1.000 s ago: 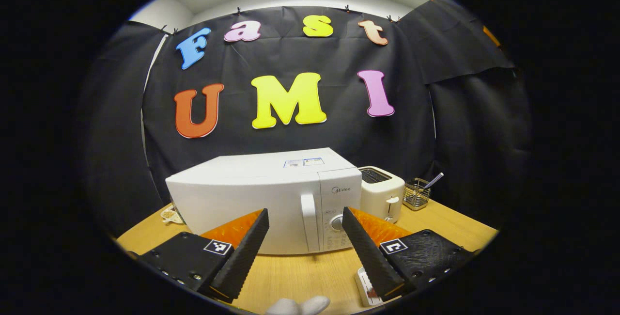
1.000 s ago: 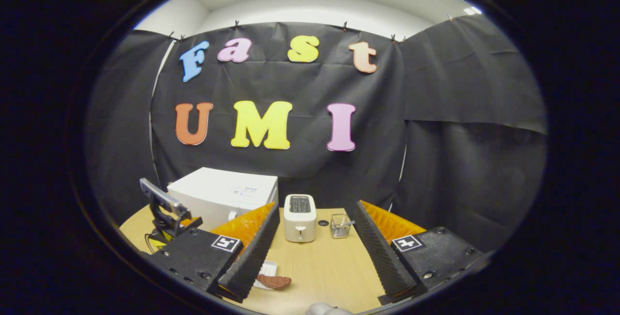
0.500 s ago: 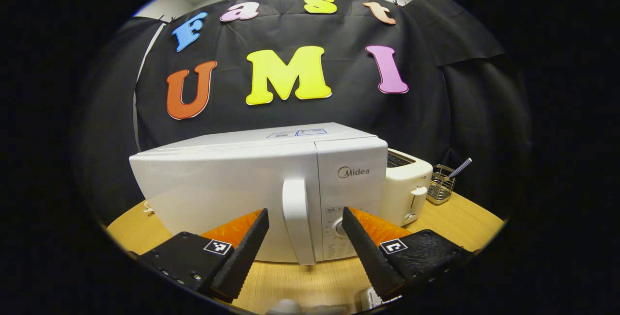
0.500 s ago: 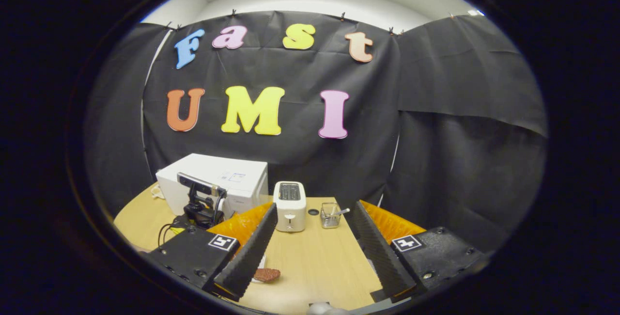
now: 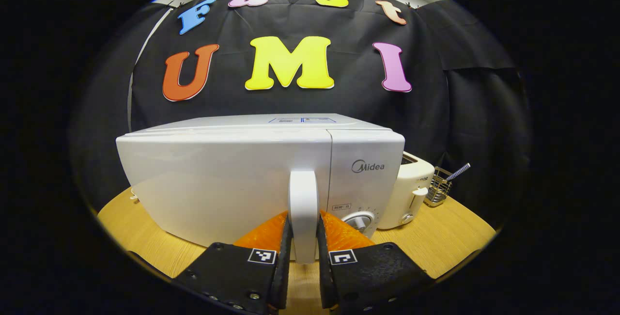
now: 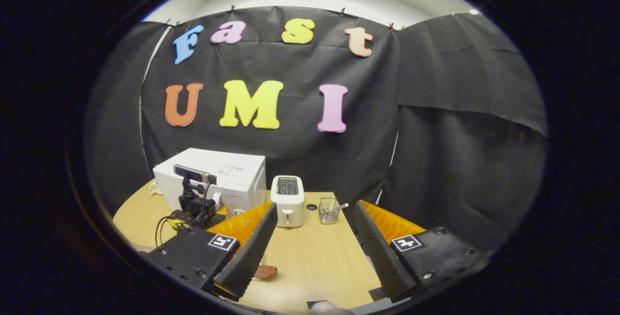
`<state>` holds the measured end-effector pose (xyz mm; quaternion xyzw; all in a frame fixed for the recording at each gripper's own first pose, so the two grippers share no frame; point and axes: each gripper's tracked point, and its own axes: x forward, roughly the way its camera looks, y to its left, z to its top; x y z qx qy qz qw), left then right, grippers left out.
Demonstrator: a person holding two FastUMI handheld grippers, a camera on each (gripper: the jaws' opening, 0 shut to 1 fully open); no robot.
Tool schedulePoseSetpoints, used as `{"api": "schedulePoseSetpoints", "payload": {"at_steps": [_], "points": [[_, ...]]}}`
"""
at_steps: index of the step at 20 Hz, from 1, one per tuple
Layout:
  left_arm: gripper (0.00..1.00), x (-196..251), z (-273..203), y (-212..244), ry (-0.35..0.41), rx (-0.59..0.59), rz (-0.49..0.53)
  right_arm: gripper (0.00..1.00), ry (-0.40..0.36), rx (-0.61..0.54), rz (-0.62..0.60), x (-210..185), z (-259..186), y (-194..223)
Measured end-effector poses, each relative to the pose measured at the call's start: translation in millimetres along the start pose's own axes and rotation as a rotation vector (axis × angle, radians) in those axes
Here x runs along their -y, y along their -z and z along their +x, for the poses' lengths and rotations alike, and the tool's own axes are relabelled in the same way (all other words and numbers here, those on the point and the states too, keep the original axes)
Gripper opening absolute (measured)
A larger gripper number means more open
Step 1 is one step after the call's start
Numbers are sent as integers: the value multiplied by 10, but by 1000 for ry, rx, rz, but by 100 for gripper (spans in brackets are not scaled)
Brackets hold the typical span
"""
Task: Open the microwave oven with the left hand, put the food in, and close the microwave oven.
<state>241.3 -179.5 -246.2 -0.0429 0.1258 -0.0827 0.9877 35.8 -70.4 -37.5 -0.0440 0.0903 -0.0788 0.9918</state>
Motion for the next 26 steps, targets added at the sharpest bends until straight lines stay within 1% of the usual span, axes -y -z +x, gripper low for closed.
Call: {"api": "schedulePoseSetpoints", "payload": {"at_steps": [1, 2, 3, 4, 5, 6, 7, 8, 9, 10, 11, 12, 13, 14, 15, 16, 19, 20, 21, 22, 23, 26], "points": [[25, 4, -21, -13, -9, 11, 5, 96, -2, 0, -4, 2, 11, 15], [20, 0, -29, -3, -13, 3, 21, 96, -2, 0, -7, 3, 11, 14], [20, -18, -31, -16, -19, 13, 23, 100, -4, 0, -7, -5, 16, 23], [15, -16, -24, -16, -16, 16, 12, 100, -5, -6, -7, -4, 11, 39], [15, -30, -32, -14, -18, 17, 3, 96, -10, -11, -6, -6, 11, 67], [16, -30, -26, -9, -23, 12, 13, 96, -14, -15, -5, -18, 18, 72], [16, -28, -36, -4, -25, 12, 14, 100, -13, -14, -6, -5, 19, 67], [16, -33, -37, 4, -25, 8, 11, 100, -11, -10, -7, 5, 8, 53], [16, -29, -43, 16, -21, 1, 9, 96, -12, -7, -8, 10, 0, 46], [16, -24, -49, 39, -17, -6, 9, 100, -13, -6, -9, 7, -1, 39], [16, -20, -55, 25, -13, -4, 7, 96, -19, -7, -9, 0, 3, 51], [16, -24, -54, 18, -11, -2, 9, 96, -21, -9, -9, -8, 0, 49], [16, -26, -61, 34, -7, -10, 14, 100, -25, -8, -8, -16, 4, 48], [16, -23, -65, 25, 1, -6, 15, 96, -28, -6, -7, -32, 2, 41], [16, -22, -74, 40, 7, -8, 15, 96, -32, -6, -10, -40, 6, 39], [16, -25, -81, 39, 9, -7, 15, 100, -35, -4, -13, -55, 4, 26], [16, -20, -95, 49, 16, -16, 16, 100, -43, -1, -16, -79, 10, 14], [16, -16, -182, 68, 12, -20, 9, 96, -48, -1, -14, -93, 12, 4], [16, -32, -259, 96, 13, -6, 20, 100, -48, 1, -15, -96, 5, 1], [14, -41, -371, 138, 18, -3, 37, 96, -49, 4, -22, -103, 0, -12], [14, -73, -506, 142, 21, 10, 56, 100, -56, 5, -29, -138, 0, -4], [14, -193, -876, 258, 45, -7, 47, 100, -82, 6, -38, -257, -16, 27]]}}
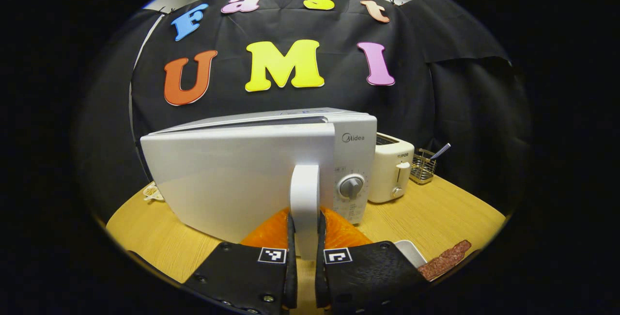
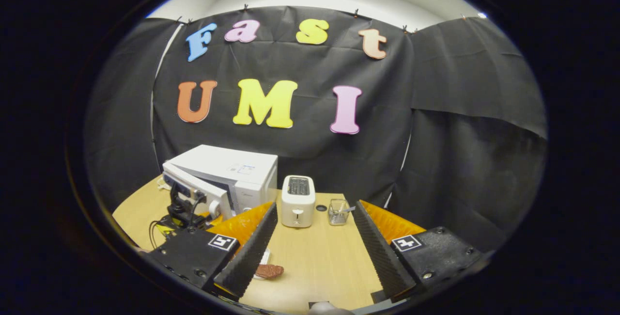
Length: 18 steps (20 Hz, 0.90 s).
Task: Open the microwave oven with the left hand, put the food in, and close the microwave oven.
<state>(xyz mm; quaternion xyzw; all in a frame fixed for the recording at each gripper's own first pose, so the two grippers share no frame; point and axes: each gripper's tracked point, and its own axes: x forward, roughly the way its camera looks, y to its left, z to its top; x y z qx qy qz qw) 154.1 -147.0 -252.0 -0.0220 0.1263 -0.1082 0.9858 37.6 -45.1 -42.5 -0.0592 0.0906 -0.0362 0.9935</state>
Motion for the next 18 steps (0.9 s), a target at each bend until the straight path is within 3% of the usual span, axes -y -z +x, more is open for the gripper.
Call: {"api": "schedulePoseSetpoints", "payload": {"at_steps": [1, 2, 7, 13, 14, 15, 18], "points": [[14, -43, -112, 48, 3, -14, -1, 96, -13, -4, 5, -66, 1, 13], [14, -89, -229, 73, 2, -16, 1, 100, -27, -8, 9, -129, -8, 29], [14, -403, -767, 247, -27, -57, 10, 100, -91, -14, 12, -494, -102, 65], [13, -969, -1334, 441, -119, -108, 20, 100, -159, 4, 0, -957, -299, 44], [14, -1087, -1424, 444, -140, -108, 26, 96, -169, 2, 3, -1022, -325, 54], [14, -1187, -1482, 470, -162, -115, 34, 100, -180, -2, 5, -1097, -339, 78], [16, -1472, -1643, 559, -218, -129, 36, 100, -204, -15, 12, -1281, -399, 123]]}}
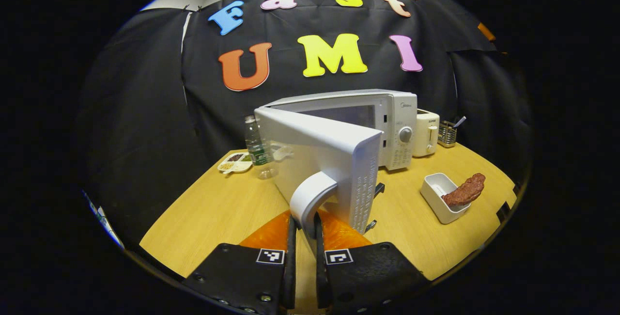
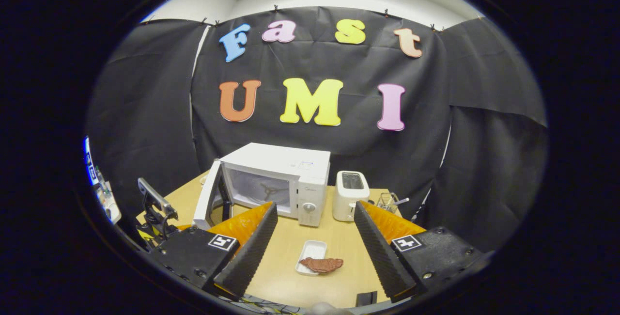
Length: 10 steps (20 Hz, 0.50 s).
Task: Open the microwave oven with the left hand, put the food in, and close the microwave oven.
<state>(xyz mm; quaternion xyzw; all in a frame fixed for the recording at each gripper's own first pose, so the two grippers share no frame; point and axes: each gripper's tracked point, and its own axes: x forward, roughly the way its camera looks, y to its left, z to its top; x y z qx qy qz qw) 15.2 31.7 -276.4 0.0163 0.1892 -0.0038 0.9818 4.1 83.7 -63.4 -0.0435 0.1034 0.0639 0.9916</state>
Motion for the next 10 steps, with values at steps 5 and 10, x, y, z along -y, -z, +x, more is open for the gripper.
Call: {"api": "schedulePoseSetpoints", "payload": {"at_steps": [5, 10], "points": [[19, -354, -116, 128, -2, -31, -53, 100, -21, 7, -4, -257, -49, -20], [37, -552, -162, 116, 29, -25, -75, 100, -17, 1, -16, -368, -111, 26]]}}
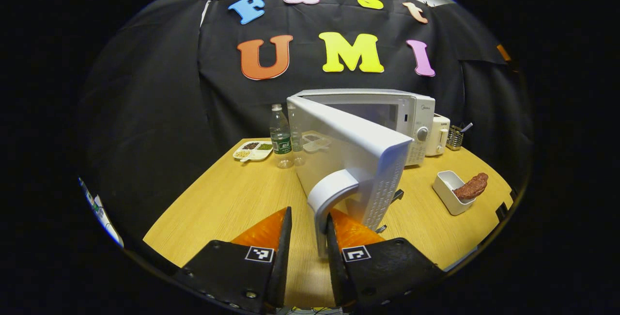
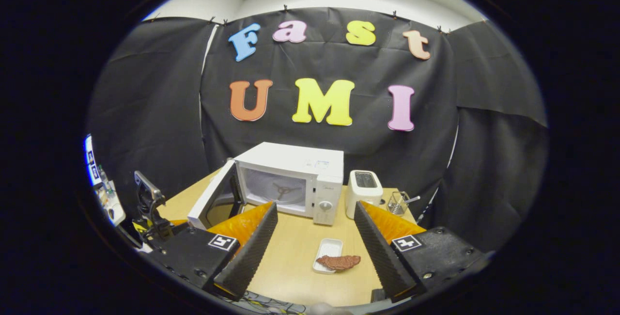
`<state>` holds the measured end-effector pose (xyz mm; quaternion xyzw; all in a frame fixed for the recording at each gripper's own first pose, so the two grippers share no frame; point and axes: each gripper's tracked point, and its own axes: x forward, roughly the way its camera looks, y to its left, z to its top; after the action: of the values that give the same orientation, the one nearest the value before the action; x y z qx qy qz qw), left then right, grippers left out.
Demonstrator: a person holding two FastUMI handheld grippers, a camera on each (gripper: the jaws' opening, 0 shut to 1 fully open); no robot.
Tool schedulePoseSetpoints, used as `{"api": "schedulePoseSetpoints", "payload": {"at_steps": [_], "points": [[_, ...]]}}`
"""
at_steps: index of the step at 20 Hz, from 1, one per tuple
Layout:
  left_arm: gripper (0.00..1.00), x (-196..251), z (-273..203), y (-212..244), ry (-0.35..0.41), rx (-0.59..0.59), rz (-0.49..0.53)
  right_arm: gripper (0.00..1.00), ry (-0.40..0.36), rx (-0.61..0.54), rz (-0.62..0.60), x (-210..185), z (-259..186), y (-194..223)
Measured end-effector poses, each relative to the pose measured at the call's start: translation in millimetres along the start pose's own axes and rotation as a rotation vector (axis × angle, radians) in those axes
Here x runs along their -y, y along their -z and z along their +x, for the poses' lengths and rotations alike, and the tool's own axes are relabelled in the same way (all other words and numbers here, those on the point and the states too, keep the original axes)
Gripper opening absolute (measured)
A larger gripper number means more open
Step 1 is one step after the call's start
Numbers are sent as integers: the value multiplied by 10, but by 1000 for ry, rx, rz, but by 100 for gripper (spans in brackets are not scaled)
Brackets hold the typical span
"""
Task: Open the microwave oven with the left hand, put the food in, and close the microwave oven.
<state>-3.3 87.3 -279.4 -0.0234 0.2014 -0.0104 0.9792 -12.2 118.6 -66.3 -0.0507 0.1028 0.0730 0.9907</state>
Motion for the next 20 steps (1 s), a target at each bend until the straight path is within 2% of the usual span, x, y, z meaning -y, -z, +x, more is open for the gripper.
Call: {"api": "schedulePoseSetpoints", "payload": {"at_steps": [1, 2, 3, 4, 5, 6, 7, 8, 9, 10, 13, 15, 16, 17, 20], "points": [[37, -46, -1, 16, 1, -5, -1, 100, 2, 1, 1, -20, -17, 12], [38, -77, -7, 27, 12, -6, -8, 96, 4, 0, 1, -34, -33, 12], [51, -163, -14, 20, 6, -2, -9, 100, 5, -2, -1, -45, -46, 34], [56, -220, -27, 26, 7, -3, -10, 100, 6, -4, -2, -63, -61, 47], [75, -293, -49, 32, -3, 0, -7, 96, 7, -3, -1, -79, -69, 59], [86, -358, -58, 36, -10, -3, -1, 100, 6, -6, -2, -92, -73, 72], [93, -400, -66, 44, -11, -5, 1, 96, 7, -9, -1, -100, -63, 92], [96, -457, -75, 55, -13, -9, -2, 96, 8, -10, 2, -104, -67, 96], [96, -502, -96, 66, -12, -13, -15, 100, 6, -12, 5, -128, -62, 113], [96, -543, -100, 69, -15, -16, -22, 96, 6, -14, 5, -139, -67, 118], [96, -595, -139, 78, -14, -18, -27, 96, 2, -21, 0, -171, -71, 165], [96, -624, -228, 50, -16, -1, 6, 96, -1, -25, -2, -194, -68, 191], [96, -677, -274, -9, -34, 26, 40, 100, -5, -27, -2, -206, -67, 206], [96, -778, -303, -25, -54, 38, 60, 100, -9, -30, -1, -216, -56, 229], [96, -1017, -377, 14, -100, 15, 39, 100, -19, -42, -1, -225, -2, 302]]}}
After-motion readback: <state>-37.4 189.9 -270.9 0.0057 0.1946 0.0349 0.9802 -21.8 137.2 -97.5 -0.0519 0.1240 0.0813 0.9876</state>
